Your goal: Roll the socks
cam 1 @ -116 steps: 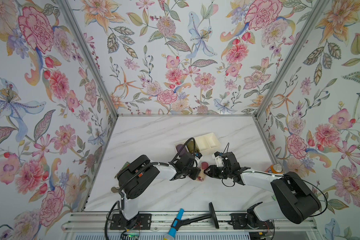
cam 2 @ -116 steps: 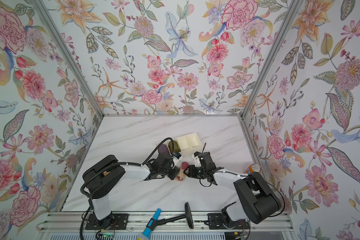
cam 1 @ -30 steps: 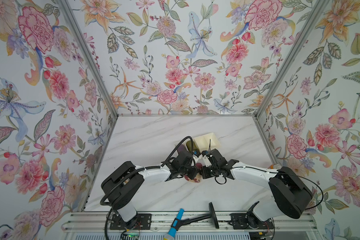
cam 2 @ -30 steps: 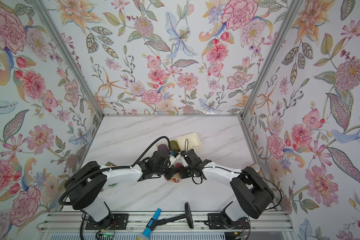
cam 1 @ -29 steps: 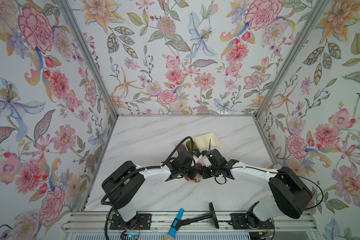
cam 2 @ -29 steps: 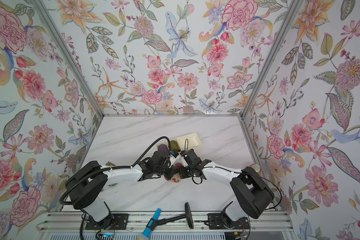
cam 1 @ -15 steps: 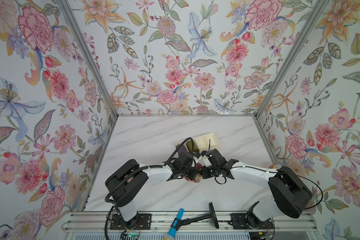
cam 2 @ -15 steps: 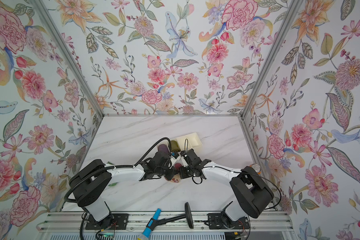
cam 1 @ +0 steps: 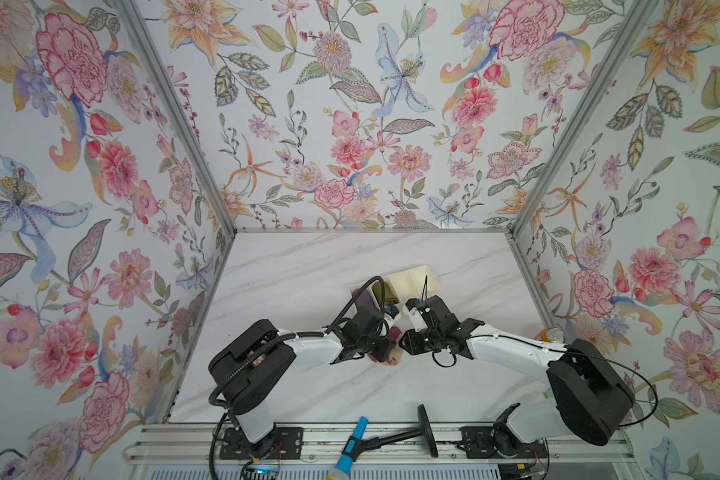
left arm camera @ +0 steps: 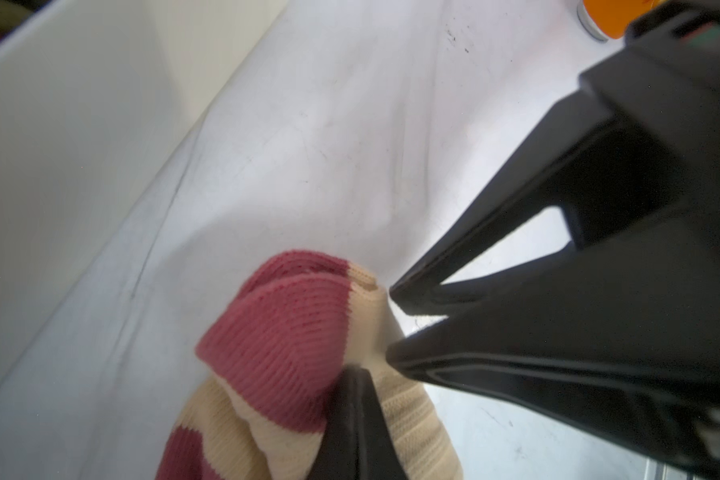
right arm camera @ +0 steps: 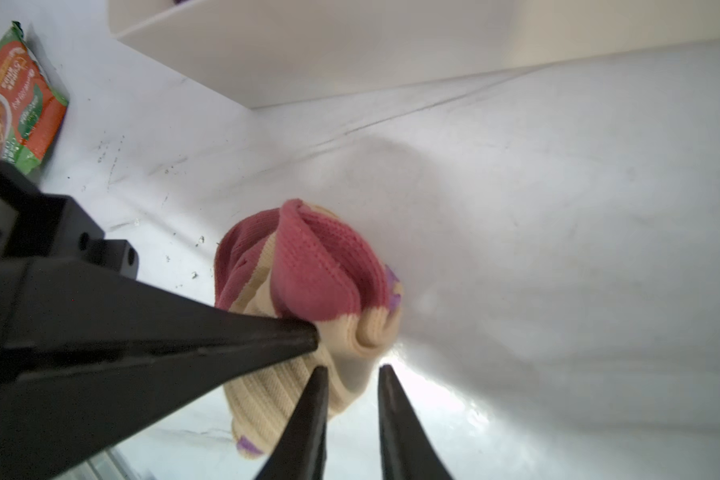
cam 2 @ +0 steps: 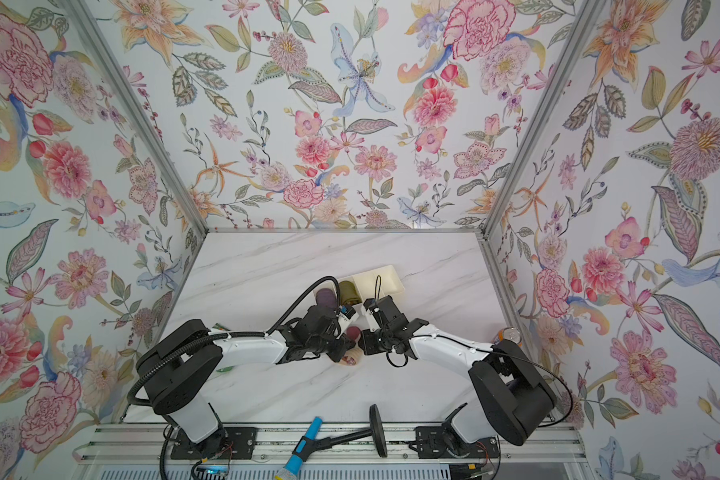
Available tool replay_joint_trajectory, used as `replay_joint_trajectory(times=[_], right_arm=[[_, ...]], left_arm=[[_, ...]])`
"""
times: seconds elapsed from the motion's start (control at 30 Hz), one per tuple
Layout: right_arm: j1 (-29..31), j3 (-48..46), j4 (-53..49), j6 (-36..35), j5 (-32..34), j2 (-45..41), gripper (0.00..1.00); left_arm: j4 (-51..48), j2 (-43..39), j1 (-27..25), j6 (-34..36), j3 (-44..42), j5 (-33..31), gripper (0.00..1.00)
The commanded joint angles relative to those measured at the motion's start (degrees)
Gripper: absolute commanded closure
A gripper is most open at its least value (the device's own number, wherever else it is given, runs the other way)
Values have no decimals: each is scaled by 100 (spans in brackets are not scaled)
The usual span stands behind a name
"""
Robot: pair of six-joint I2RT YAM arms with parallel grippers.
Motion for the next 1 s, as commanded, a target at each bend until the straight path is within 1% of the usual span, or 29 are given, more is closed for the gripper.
replay_joint_trajectory(times=[0.0, 0.07, 0.17, 0.4, 0.63, 0.97], right_arm=[[-99, -188, 48, 89, -117, -263, 72], [-99, -264, 46, 137, -95, -339, 70], [-101, -342, 34, 224, -23, -330, 70], [-104, -318, 23, 390, 180, -1, 71], [95, -143, 111, 454, 345, 328, 71], [373, 110, 300, 517, 442, 771, 71]], left_arm=[[-164, -29, 64, 132, -323, -225, 100], [32, -72, 69, 132, -457, -217, 100], [290, -116, 94, 151, -641, -217, 100], [844, -215, 186, 97, -1007, -113, 100], [1078, -180, 279, 26, -1180, -32, 100], [1693, -71, 449, -123, -1504, 248, 100]])
